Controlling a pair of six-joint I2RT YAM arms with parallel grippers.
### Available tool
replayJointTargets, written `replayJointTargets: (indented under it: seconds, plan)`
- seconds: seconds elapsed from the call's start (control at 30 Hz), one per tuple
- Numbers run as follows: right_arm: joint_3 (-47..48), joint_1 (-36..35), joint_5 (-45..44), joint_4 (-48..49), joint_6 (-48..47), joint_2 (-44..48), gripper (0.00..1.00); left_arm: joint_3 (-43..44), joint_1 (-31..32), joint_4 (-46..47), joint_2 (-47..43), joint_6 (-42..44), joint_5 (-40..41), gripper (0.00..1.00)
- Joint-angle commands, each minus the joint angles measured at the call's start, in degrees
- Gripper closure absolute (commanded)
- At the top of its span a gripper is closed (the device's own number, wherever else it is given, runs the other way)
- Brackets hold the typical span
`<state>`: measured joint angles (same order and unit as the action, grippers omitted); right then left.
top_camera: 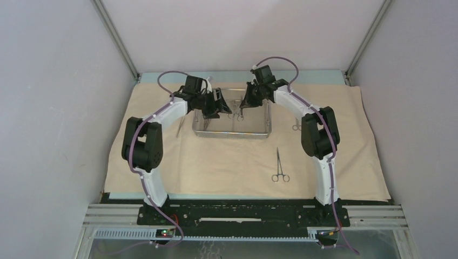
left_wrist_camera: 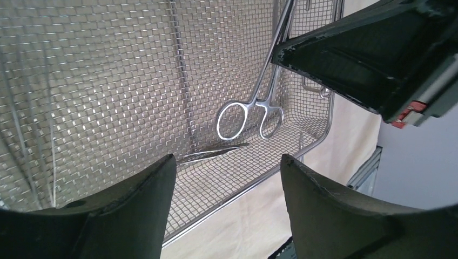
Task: Open and lay out the surgical kit
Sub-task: Pick up the medical item from the container.
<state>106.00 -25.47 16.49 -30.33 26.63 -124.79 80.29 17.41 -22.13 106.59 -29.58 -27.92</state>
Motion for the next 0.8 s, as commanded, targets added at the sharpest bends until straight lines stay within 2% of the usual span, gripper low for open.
replayJointTargets:
  seconds: [0.0, 0.17, 0.33, 0.4, 0.7, 0.77]
  plan:
    - [0.4, 0.2, 6.2, 4.5, 2.7, 3.8, 1.0, 3.6, 0.5, 4.6, 2.3, -2.8, -7.1, 0.25]
    - [0.5, 0.7, 9.4, 6.0, 4.4, 3.6, 1.0, 2.6, 0.5, 9.7, 3.8, -7.6, -10.5, 0.25]
    - [0.2, 1.2, 12.1, 7.0, 5.7, 3.6, 1.0, 2.0, 0.6, 13.2, 4.7, -12.0, -12.2, 0.33]
    - [0.0, 1.3, 12.8, 7.4, 6.1, 3.7, 1.0, 1.5, 0.5, 14.8, 4.6, -13.7, -12.9, 0.4]
    - [-1.2, 1.9, 13.6, 8.3, 6.1, 4.9, 1.0, 0.7, 0.4, 16.7, 3.6, -16.8, -13.7, 0.94]
    - [-2.1, 2.3, 13.6, 8.6, 5.9, 5.2, 1.0, 0.5, 0.2, 16.7, 2.9, -17.1, -13.5, 1.0]
